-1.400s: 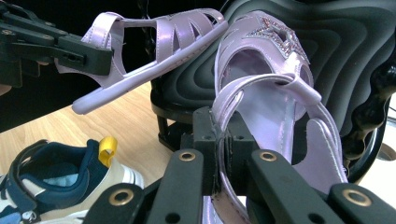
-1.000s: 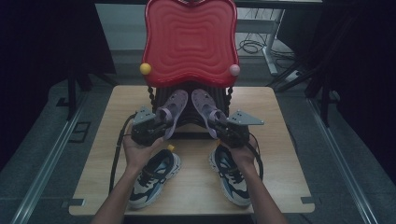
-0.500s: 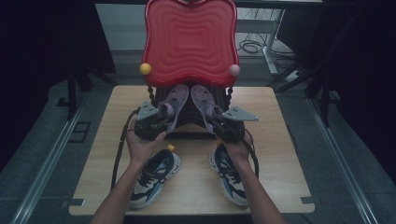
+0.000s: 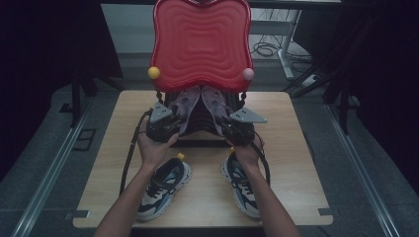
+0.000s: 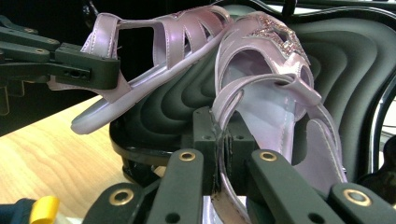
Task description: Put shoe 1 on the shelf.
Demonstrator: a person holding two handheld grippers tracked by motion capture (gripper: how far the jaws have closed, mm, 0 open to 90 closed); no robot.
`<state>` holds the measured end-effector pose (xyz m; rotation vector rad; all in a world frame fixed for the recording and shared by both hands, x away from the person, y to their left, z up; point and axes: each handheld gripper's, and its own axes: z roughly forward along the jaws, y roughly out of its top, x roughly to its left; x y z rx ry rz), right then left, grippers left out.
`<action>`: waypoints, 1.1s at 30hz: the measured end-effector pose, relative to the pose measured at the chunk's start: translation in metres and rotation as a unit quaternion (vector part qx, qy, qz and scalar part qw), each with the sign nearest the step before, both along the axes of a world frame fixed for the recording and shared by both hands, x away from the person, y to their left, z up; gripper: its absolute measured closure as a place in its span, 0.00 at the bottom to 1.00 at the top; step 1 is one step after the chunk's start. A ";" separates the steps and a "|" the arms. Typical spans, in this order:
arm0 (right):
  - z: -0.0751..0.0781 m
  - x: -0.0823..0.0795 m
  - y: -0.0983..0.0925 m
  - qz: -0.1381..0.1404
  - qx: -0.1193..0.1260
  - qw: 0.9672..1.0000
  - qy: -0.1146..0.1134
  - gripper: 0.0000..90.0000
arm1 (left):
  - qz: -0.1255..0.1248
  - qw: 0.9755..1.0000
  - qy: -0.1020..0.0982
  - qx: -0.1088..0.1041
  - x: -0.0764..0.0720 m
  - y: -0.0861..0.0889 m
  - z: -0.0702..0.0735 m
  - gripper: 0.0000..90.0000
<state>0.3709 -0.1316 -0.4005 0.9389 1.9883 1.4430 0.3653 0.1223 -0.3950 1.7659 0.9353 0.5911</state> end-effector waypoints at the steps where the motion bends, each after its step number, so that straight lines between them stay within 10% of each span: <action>1: 0.000 0.001 0.001 -0.001 -0.001 1.000 -0.002 0.96 | 0.000 1.000 -0.001 0.001 0.001 0.000 0.000 0.97; 33: -0.003 0.023 0.021 -0.041 -0.024 0.999 -0.020 0.96 | 0.023 0.999 -0.027 0.021 0.029 -0.013 -0.012 0.97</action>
